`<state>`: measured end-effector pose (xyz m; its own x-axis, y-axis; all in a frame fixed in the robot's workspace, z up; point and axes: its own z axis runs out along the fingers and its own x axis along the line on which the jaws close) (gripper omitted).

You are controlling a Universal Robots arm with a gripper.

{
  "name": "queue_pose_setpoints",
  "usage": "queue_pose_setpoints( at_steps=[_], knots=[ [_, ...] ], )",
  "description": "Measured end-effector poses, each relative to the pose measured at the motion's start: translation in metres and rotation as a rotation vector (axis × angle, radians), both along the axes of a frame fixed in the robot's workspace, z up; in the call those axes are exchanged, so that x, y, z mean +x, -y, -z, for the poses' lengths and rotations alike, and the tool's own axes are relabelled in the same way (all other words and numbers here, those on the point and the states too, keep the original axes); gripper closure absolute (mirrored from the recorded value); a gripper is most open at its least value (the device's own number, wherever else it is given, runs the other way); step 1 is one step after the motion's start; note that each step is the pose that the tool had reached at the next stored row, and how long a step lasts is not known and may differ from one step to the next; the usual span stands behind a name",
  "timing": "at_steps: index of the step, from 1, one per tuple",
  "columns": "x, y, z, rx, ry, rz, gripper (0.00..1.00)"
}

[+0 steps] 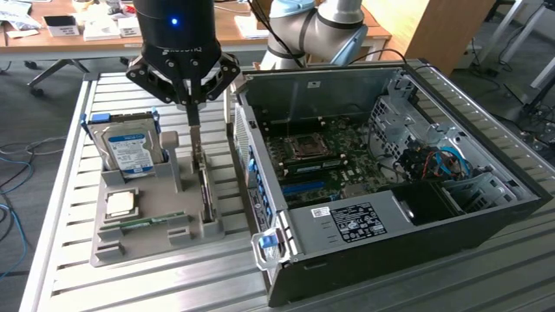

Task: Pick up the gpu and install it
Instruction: 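Reach for the gpu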

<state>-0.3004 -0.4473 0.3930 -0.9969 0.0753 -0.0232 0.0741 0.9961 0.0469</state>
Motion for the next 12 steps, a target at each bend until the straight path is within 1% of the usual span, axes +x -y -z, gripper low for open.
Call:
queue_pose_setpoints(
  at_steps=[6, 12],
  knots=[
    [0.0, 0.0002, -0.0001, -0.0001, -0.0001, 0.0, 0.89],
    [0.0, 0.0038, 0.0, 0.0, 0.0, 0.0, 0.89]
  ],
)
